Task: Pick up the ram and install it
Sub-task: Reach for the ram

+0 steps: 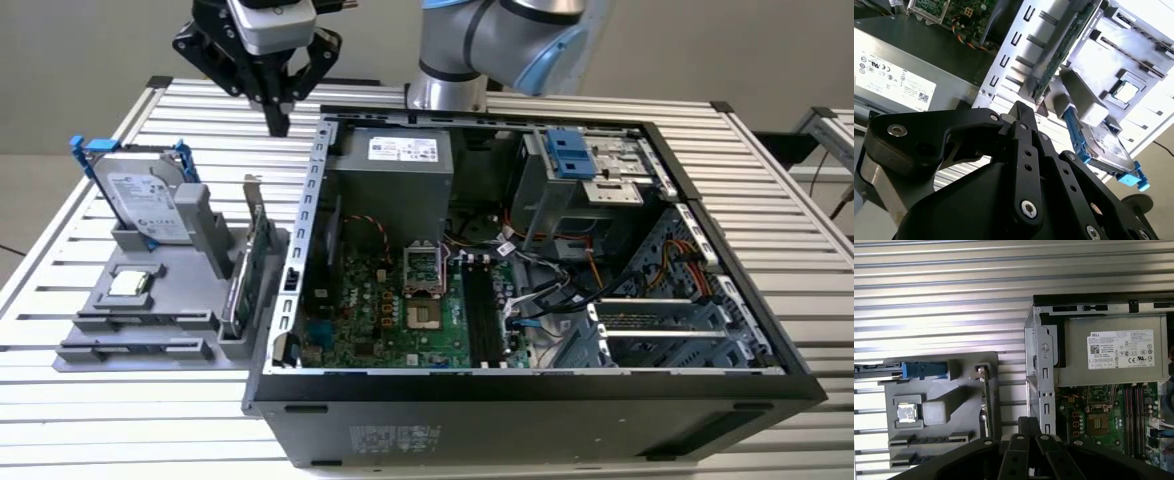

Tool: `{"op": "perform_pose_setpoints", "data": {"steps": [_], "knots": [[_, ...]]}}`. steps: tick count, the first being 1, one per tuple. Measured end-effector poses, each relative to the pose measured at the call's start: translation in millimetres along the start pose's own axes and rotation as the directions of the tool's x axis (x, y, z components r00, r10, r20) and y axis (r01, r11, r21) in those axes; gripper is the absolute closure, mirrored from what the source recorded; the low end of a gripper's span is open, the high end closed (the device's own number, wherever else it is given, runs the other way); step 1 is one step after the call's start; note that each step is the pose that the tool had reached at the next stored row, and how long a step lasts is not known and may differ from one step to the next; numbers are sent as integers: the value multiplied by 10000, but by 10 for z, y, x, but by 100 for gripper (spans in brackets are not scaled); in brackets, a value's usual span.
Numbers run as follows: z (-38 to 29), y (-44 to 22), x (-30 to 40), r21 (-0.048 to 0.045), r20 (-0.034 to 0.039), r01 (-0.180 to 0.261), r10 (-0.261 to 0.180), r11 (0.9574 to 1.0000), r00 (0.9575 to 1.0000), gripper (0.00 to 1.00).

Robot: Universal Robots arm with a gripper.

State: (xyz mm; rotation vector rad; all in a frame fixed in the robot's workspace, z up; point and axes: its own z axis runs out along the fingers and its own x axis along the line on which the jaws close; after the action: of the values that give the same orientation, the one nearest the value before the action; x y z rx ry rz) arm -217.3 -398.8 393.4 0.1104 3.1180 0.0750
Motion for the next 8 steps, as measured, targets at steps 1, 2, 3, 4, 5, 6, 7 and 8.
{"op": "perform_pose_setpoints", "data": {"steps": [1,2,3,4,5,6,7,8], "knots": [[0,-1,10,0,0,0,0,10000,10000,100],[0,-1,19,0,0,0,0,10000,10000,100],[-1,-2,29,-1,0,0,0,10000,10000,100],[-1,-3,39,0,-1,0,0,10000,10000,100],[-1,-3,49,0,0,0,0,10000,10000,100],[-1,-4,59,0,0,-1,1,10000,10000,100],[-1,-5,69,0,0,0,0,10000,10000,100],[-2,-6,79,0,0,0,0,10000,10000,100]]}}
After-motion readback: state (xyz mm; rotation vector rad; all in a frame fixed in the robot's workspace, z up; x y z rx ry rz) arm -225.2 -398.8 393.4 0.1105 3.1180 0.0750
